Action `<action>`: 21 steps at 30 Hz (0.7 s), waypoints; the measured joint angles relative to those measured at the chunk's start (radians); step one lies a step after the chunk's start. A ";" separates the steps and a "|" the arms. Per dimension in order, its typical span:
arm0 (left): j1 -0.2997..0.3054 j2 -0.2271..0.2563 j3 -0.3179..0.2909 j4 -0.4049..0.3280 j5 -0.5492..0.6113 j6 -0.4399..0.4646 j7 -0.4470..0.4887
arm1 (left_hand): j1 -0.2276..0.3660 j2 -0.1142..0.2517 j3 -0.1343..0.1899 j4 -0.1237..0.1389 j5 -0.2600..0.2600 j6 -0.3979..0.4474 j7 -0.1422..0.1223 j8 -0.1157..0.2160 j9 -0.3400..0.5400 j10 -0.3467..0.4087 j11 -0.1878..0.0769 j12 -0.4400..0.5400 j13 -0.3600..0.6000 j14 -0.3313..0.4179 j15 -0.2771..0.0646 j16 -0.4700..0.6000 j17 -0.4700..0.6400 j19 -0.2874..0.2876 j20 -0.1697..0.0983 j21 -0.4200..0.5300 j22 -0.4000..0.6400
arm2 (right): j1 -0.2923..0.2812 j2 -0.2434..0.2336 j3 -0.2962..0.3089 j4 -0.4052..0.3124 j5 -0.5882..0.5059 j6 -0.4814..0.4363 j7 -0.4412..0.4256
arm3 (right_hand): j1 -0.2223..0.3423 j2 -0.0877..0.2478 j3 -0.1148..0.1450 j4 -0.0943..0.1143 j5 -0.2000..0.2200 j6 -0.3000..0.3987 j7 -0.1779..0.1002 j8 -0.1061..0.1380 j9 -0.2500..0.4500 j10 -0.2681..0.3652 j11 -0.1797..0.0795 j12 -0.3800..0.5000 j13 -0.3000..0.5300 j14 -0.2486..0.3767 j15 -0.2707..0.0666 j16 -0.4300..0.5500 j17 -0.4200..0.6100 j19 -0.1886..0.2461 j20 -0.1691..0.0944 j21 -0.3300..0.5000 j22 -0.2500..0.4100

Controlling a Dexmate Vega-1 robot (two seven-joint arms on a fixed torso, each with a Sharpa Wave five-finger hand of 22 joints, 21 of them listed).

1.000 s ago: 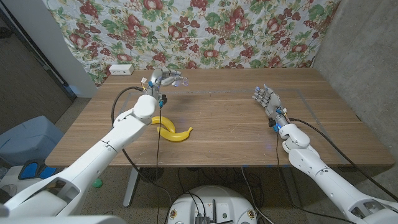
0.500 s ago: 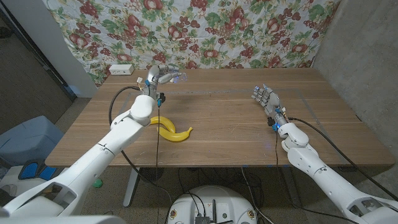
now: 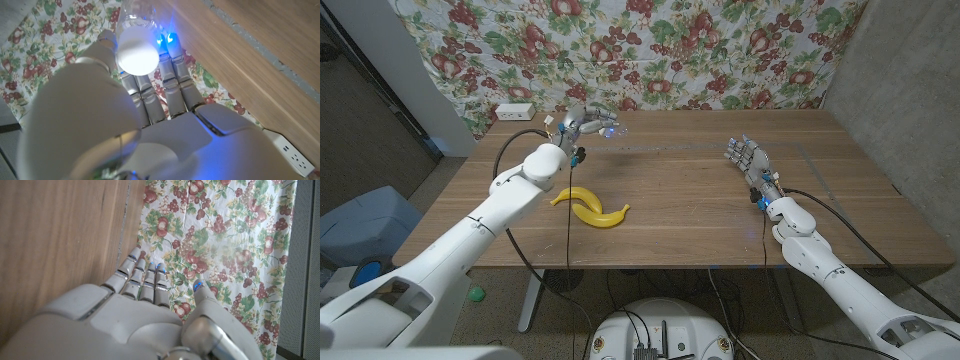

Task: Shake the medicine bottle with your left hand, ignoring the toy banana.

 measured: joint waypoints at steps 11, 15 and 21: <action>-0.109 0.055 0.073 0.022 -0.025 0.100 -0.191 | 0.004 -0.004 -0.008 0.000 0.004 0.000 0.000 -0.007 0.000 0.005 -0.005 -0.004 0.004 0.000 0.000 -0.002 0.000 -0.013 0.002 0.013 0.003 | -0.004 -0.001 0.001 -0.003 0.000 0.002 -0.001 | 0.000 0.000 0.000 0.000 0.000 0.000 0.000 0.000 0.000 0.000 0.000 0.000 0.000 0.000 0.000 0.000 0.000 0.000 0.000 -0.001 0.000; -0.135 0.065 0.092 0.029 -0.030 0.127 -0.241 | 0.004 -0.004 -0.008 0.000 0.004 0.000 0.000 -0.011 0.000 0.005 -0.005 -0.006 0.003 0.000 0.000 -0.003 0.000 -0.021 0.000 0.021 0.005 | -0.004 -0.001 0.002 -0.003 0.001 0.002 0.000 | 0.000 0.000 0.000 0.000 0.000 0.000 0.000 0.000 0.000 0.000 0.000 0.000 0.000 0.000 0.000 0.000 0.000 0.000 0.000 -0.001 0.000; -0.157 0.072 0.108 0.035 -0.033 0.145 -0.274 | 0.004 -0.004 -0.008 0.000 0.004 0.000 0.000 -0.011 0.000 0.005 -0.005 -0.007 0.004 0.000 0.000 -0.006 0.000 -0.024 0.002 0.021 0.005 | -0.004 -0.001 0.002 -0.003 0.002 0.003 0.002 | 0.000 0.000 0.004 -0.004 0.000 0.000 0.000 0.000 0.000 0.000 0.000 0.000 0.000 0.000 0.000 0.000 0.000 0.000 0.000 -0.001 0.000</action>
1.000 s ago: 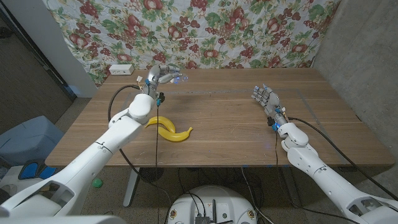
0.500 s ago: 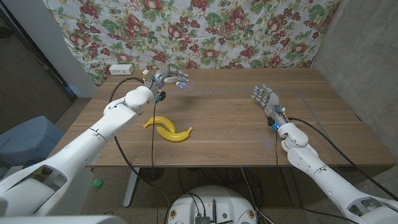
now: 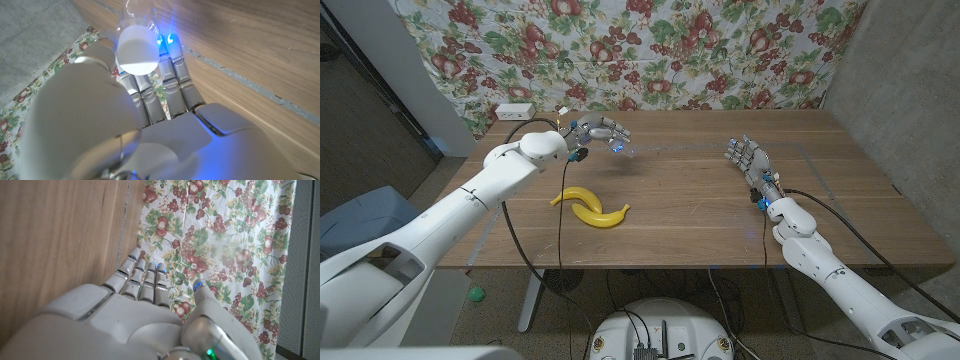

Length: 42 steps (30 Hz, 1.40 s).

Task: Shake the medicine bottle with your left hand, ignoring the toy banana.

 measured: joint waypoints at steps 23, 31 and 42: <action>0.134 -0.085 -0.067 0.003 0.091 -0.222 0.314 | 0.012 0.012 -0.015 0.004 0.000 0.015 -0.003 -0.008 0.005 0.010 -0.002 -0.008 0.003 -0.002 -0.002 -0.015 0.000 -0.026 0.005 0.036 0.000 | -0.002 -0.002 0.005 0.007 0.009 0.006 0.012 | 0.000 0.000 0.000 0.000 0.000 0.000 0.000 0.000 0.000 0.000 0.000 0.000 0.000 0.000 0.000 -0.007 -0.005 0.007 0.000 -0.008 0.000; 0.183 -0.137 -0.095 0.019 0.144 -0.319 0.442 | 0.012 0.012 -0.018 0.002 0.000 0.018 -0.003 -0.008 0.005 0.011 -0.003 -0.011 0.000 -0.002 -0.002 -0.016 0.000 -0.034 0.001 0.044 0.000 | -0.002 -0.002 0.007 0.013 0.012 0.007 0.019 | 0.000 0.000 0.000 0.000 0.000 0.000 0.000 0.000 0.000 0.000 0.000 0.000 0.000 0.000 0.000 -0.007 -0.005 0.007 0.000 -0.008 0.000; 0.218 -0.177 -0.118 0.023 0.189 -0.377 0.526 | 0.028 0.014 -0.026 0.004 -0.001 0.018 -0.003 -0.015 0.005 0.011 -0.004 -0.012 0.000 -0.002 -0.002 -0.022 0.000 -0.035 0.003 0.057 0.000 | -0.002 -0.004 0.009 0.015 0.016 0.008 0.025 | 0.000 0.000 0.000 0.000 0.000 0.000 0.000 0.000 0.000 0.000 0.000 0.000 0.005 0.000 0.000 -0.007 -0.005 0.007 0.000 -0.014 0.000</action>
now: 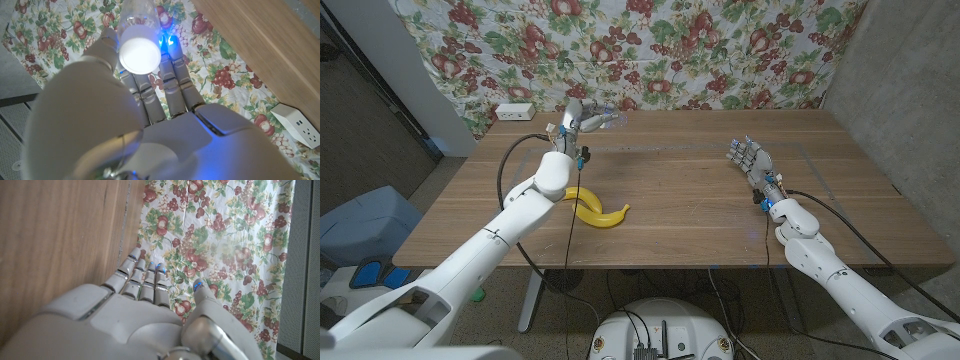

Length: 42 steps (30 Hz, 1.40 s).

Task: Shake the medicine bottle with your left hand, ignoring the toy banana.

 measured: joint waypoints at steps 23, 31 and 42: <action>-0.049 0.065 0.016 -0.055 -0.088 0.188 -0.196 | 0.000 0.000 -0.008 0.000 0.005 0.004 -0.004 -0.008 0.000 0.004 -0.004 -0.005 0.004 0.000 0.000 0.004 0.000 -0.020 0.002 0.024 0.000 | -0.005 -0.003 0.004 0.003 0.006 0.002 0.009 | 0.000 0.000 0.000 0.000 0.000 0.000 0.000 0.000 0.000 0.000 0.000 0.000 0.000 0.000 0.000 -0.004 0.000 0.004 0.004 -0.004 0.000; -0.108 0.109 0.049 -0.061 -0.135 0.286 -0.314 | 0.008 0.000 -0.009 0.000 0.005 0.005 -0.005 -0.015 0.000 0.004 -0.004 -0.008 0.009 0.000 0.000 0.002 0.000 -0.030 0.002 0.032 -0.003 | 0.000 -0.002 0.005 0.011 0.007 0.002 0.014 | -0.011 -0.011 0.000 0.000 0.000 0.000 0.000 0.000 0.000 0.000 0.000 0.000 0.000 0.004 0.004 -0.004 0.000 0.004 0.004 -0.008 0.000; -0.152 0.133 0.078 -0.058 -0.165 0.349 -0.383 | 0.009 0.001 -0.009 0.000 0.005 0.005 -0.005 -0.015 0.000 0.004 -0.004 -0.008 0.009 0.000 0.000 -0.001 0.000 -0.038 0.005 0.049 -0.003 | 0.015 0.003 0.003 0.029 0.008 0.003 0.022 | -0.021 0.000 0.000 -0.006 0.000 0.000 0.000 0.000 0.000 0.000 0.000 0.000 0.000 0.004 0.004 -0.004 0.000 0.004 0.004 -0.011 0.000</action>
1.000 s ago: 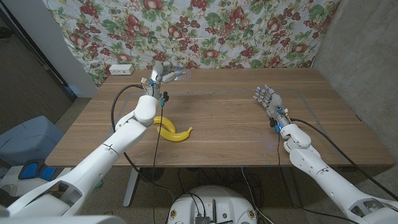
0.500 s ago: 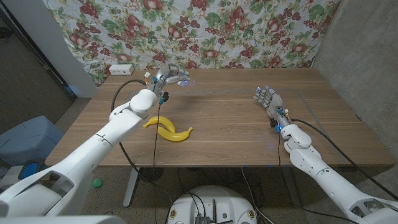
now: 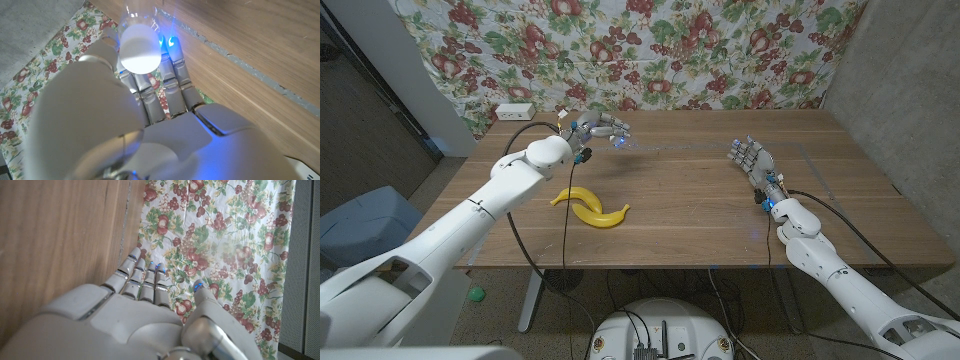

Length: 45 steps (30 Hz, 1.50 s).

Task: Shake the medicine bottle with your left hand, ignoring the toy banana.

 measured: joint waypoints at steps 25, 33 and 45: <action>0.064 -0.068 -0.024 0.036 0.074 -0.152 0.220 | 0.000 0.000 -0.008 0.000 -0.001 0.000 0.000 -0.013 0.005 0.000 0.000 -0.007 0.006 0.000 0.000 -0.010 0.000 -0.018 0.001 0.028 -0.004 | 0.026 0.011 -0.003 0.034 0.002 0.000 0.017 | 0.000 0.000 -0.001 -0.001 0.000 0.000 0.000 0.000 0.000 0.000 0.000 0.000 0.000 0.000 0.000 -0.005 -0.005 0.000 0.000 -0.004 0.000; 0.107 -0.123 -0.049 0.071 0.121 -0.267 0.343 | 0.004 -0.004 -0.008 0.000 -0.001 0.000 0.000 -0.017 0.005 0.005 -0.005 -0.011 0.006 0.000 0.000 -0.007 0.000 -0.021 0.000 0.042 -0.009 | 0.026 0.011 -0.004 0.035 0.002 0.000 0.017 | 0.000 0.000 0.002 -0.004 0.000 0.000 0.000 0.000 0.000 0.000 0.000 0.000 0.000 0.000 0.000 -0.005 -0.005 0.000 0.000 -0.004 0.000; 0.134 -0.156 -0.070 0.083 0.148 -0.317 0.400 | 0.014 0.004 -0.015 -0.001 -0.004 0.000 0.000 -0.021 0.005 0.007 -0.007 -0.011 0.009 0.000 0.000 -0.008 0.000 -0.034 0.002 0.053 -0.014 | 0.022 0.012 -0.004 0.028 0.001 0.000 0.012 | 0.000 0.000 0.002 -0.004 0.000 0.000 0.000 0.000 0.000 0.000 0.000 0.000 0.000 0.000 0.000 -0.005 -0.005 0.000 0.000 -0.011 0.000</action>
